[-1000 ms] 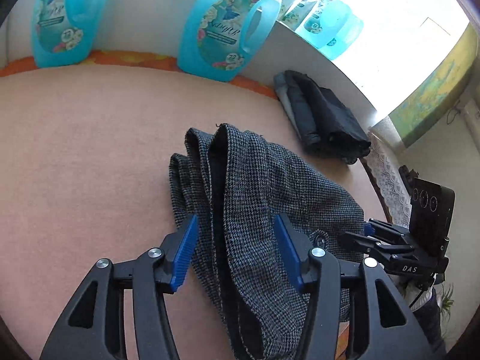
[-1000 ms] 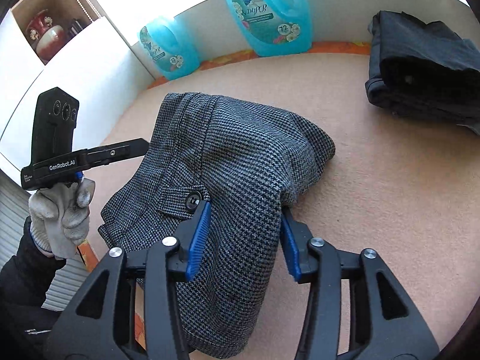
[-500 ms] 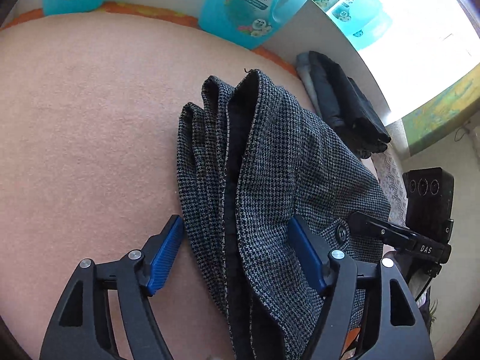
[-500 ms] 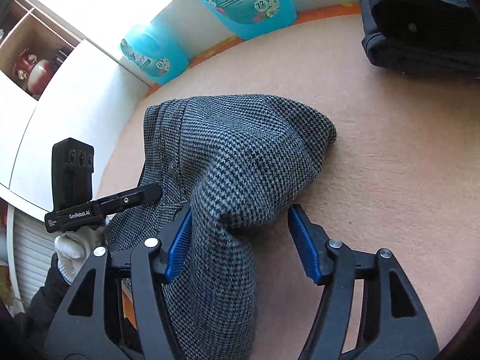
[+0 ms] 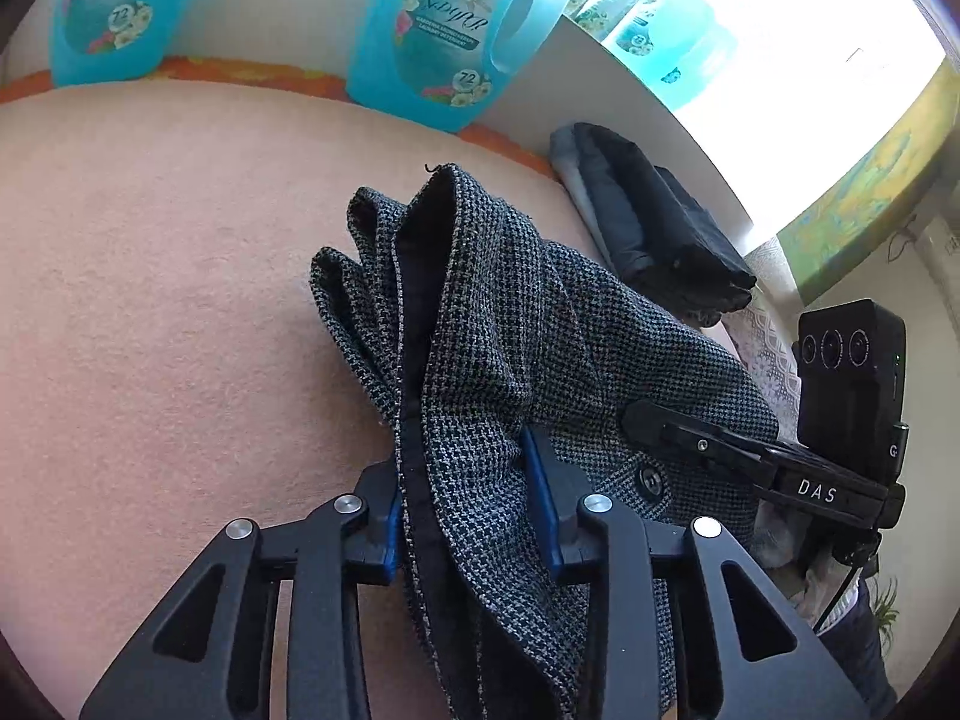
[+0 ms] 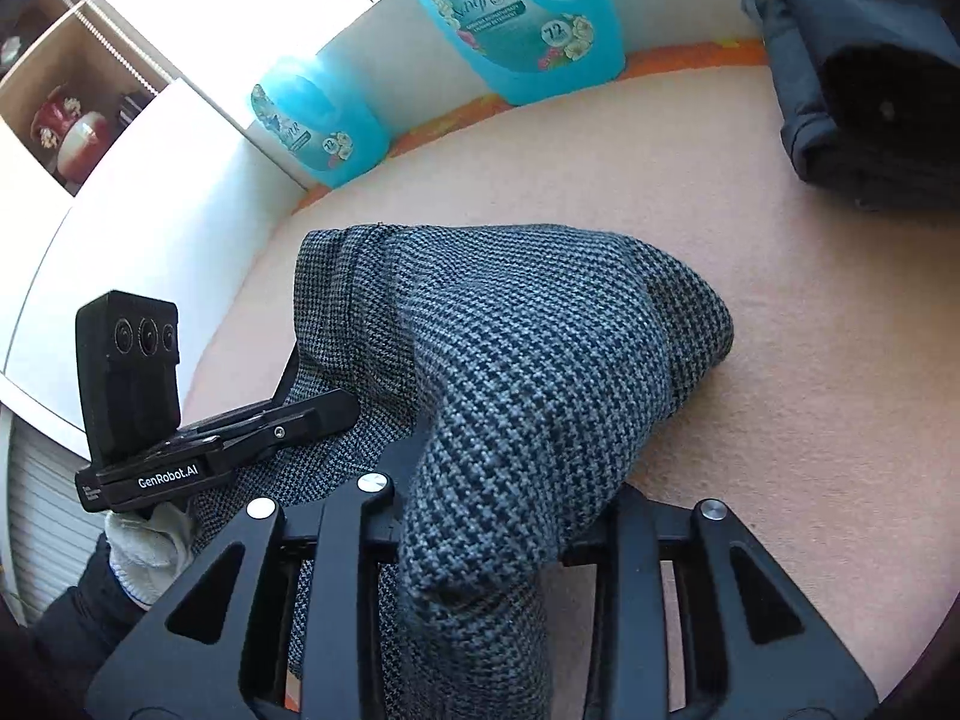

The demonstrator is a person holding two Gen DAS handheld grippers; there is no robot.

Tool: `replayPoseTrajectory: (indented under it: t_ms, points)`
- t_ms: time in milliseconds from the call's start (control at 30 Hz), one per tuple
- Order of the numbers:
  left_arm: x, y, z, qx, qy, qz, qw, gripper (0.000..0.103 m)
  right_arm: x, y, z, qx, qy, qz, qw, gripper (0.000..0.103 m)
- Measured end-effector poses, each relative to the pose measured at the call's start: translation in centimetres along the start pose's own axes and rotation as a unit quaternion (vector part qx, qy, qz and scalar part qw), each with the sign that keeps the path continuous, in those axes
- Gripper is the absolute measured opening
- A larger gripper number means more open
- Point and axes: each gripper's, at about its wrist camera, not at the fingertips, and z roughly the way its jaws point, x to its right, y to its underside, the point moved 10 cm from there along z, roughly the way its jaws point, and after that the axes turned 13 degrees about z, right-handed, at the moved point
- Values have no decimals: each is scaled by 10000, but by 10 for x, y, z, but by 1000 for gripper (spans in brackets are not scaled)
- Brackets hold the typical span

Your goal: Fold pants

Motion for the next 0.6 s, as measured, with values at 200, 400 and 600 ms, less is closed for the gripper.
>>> replayPoseTrajectory:
  t_ms: [200,400,600]
  points:
    - [18,-11,-26,377,13,291,9989,27,-33,-1,-40,631,374,-820,9939,24]
    - [50,-34,-56,846,66,701,9939,26,-62,-9,-94,1253,540,-1359,9813,24]
    - [86,-68,-72,1200,302,963,9876,26,-77,-27,-143,1763,699,-1517,9701,23]
